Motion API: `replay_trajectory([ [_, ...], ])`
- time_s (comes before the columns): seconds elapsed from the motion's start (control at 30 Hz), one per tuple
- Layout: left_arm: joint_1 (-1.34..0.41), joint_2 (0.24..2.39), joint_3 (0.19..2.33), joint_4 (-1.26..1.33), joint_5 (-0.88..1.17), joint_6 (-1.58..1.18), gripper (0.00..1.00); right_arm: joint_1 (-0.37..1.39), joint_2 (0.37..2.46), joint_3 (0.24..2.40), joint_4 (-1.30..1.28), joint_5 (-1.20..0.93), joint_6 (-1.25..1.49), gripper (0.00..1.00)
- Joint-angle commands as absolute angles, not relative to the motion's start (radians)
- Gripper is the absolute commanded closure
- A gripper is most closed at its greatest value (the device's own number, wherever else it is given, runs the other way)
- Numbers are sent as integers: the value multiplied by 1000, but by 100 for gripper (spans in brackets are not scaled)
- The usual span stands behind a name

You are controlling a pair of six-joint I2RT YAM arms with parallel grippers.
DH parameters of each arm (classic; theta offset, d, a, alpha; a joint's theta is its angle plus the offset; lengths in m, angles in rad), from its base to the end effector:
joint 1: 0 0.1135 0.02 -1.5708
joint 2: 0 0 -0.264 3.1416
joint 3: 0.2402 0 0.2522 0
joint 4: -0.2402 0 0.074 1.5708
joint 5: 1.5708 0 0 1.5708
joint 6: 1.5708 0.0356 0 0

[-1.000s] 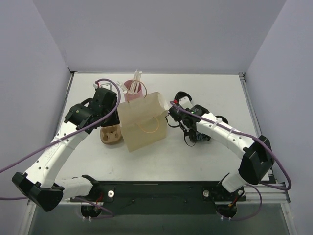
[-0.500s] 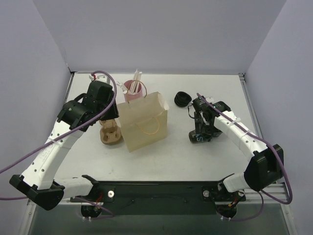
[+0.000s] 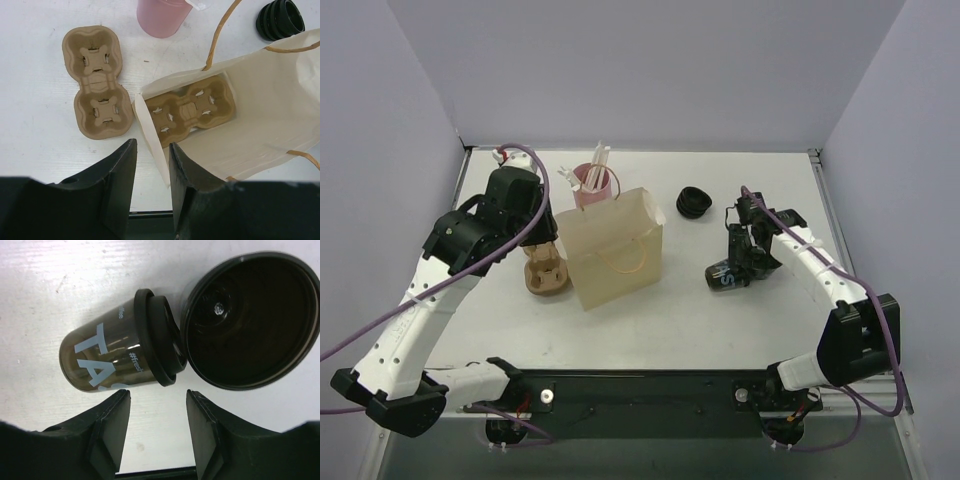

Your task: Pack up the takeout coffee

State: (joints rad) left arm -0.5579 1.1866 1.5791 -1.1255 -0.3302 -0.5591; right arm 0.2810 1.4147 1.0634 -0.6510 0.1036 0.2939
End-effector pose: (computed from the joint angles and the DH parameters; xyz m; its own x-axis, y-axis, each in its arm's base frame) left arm 0.1796 -0.0984 0.4353 -0.6384 -0.1930 -0.7451 -0.0498 0.9764 -0.2103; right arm 0.2782 0.0765 0.2541 -0.8393 0.0576 -0.5405 0.0218 0.9971 0.0725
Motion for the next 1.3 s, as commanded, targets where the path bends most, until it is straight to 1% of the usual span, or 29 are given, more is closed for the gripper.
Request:
replay_trajectory([
  [0.0, -572, 1170, 1615, -1121, -354, -535, 58, 270, 1453, 1075, -612, 67, 259, 52],
  [0.3, -580, 1155, 1611, -1126, -388, -520, 58, 255, 1517, 1103, -580, 60, 219, 57],
  [0.4, -580, 1154, 1611, -1126, -397, -517, 58, 253, 1528, 1103, -575, 49, 201, 64],
  [0.43, -580, 1154, 1611, -1126, -399, -517, 58, 253, 1529, 1103, -575, 48, 198, 68],
  [0.53, -581, 1152, 1609, -1124, -400, -517, 58, 253, 1528, 1098, -575, 26, 192, 74],
  [0.6, -581, 1155, 1608, -1123, -402, -517, 58, 253, 1525, 1095, -574, 12, 192, 76],
  [0.7, -581, 1158, 1609, -1118, -402, -517, 58, 253, 1516, 1091, -574, 8, 202, 77],
  [0.77, -581, 1164, 1614, -1118, -400, -517, 58, 253, 1502, 1088, -574, 8, 210, 75],
  [0.8, -581, 1164, 1617, -1118, -400, -517, 58, 253, 1496, 1088, -578, 9, 212, 72],
  [0.87, -581, 1170, 1621, -1118, -399, -517, 58, 253, 1476, 1085, -581, 9, 224, 69],
  [0.97, -581, 1175, 1623, -1118, -394, -518, 58, 253, 1459, 1081, -584, 35, 239, 60],
  [1.27, -581, 1187, 1632, -1117, -390, -520, 58, 241, 1505, 1109, -577, 71, 215, 54],
])
